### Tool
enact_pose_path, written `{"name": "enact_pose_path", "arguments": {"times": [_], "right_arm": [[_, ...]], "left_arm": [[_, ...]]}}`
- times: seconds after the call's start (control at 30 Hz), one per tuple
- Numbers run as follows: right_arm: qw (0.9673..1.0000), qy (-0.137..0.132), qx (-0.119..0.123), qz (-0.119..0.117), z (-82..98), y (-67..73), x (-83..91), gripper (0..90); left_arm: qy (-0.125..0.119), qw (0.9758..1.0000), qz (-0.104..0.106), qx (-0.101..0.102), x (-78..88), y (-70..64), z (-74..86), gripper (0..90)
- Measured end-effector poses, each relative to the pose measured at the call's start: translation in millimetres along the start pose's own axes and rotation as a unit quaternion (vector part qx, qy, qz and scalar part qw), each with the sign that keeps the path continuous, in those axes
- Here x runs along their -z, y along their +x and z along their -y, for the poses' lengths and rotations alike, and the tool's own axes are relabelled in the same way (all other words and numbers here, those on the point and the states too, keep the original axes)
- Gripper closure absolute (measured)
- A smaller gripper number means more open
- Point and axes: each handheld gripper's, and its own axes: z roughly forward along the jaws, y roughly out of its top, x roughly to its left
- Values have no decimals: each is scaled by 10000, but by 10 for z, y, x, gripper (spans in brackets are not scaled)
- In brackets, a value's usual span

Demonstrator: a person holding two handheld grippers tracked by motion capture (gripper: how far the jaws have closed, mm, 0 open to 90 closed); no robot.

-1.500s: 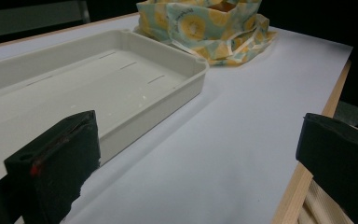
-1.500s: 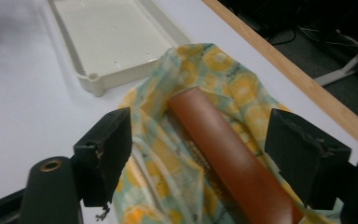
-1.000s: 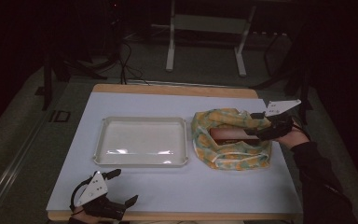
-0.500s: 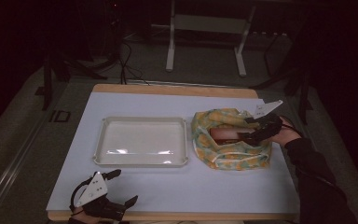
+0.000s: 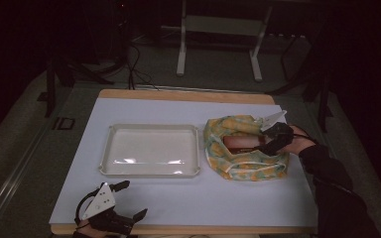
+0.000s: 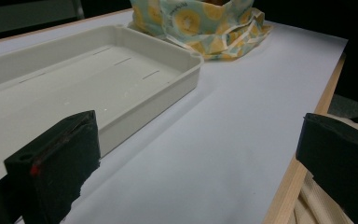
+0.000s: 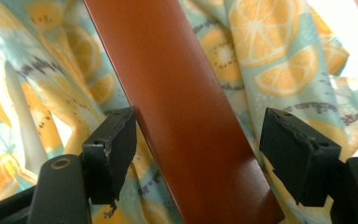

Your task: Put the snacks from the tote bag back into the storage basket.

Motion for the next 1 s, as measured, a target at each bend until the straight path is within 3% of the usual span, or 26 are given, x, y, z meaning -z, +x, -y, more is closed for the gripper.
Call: {"name": "enact_pose_path", "arguments": {"times": [0.17, 0.4, 0.5, 0.67, 0.83, 0.97, 1.0], "right_arm": [[9996, 253, 134, 3, -18, 5, -71, 260], [9989, 408, 233, -92, 8, 10, -113, 297], [9989, 393, 268, -56, 14, 14, -109, 327], [9982, 391, 399, -195, 16, 17, -94, 402], [9975, 349, 533, -290, 9, 29, -55, 421], [9980, 260, 490, -299, 5, 24, -13, 426], [9985, 128, 445, -308, -2, 9, 33, 428]], "left_arm": [[17, 10000, 25, 0, -7, -1, 3, 0], [18, 10000, 38, -9, -6, -3, 4, 0], [11, 10000, 47, -29, -7, -9, 2, 0], [32, 10000, 59, -40, -13, -11, 3, 0], [32, 10000, 66, -52, -11, -12, 3, 0], [27, 9999, 89, -52, -12, -12, 3, 0], [27, 9999, 94, -48, -13, -13, 3, 0]]}}
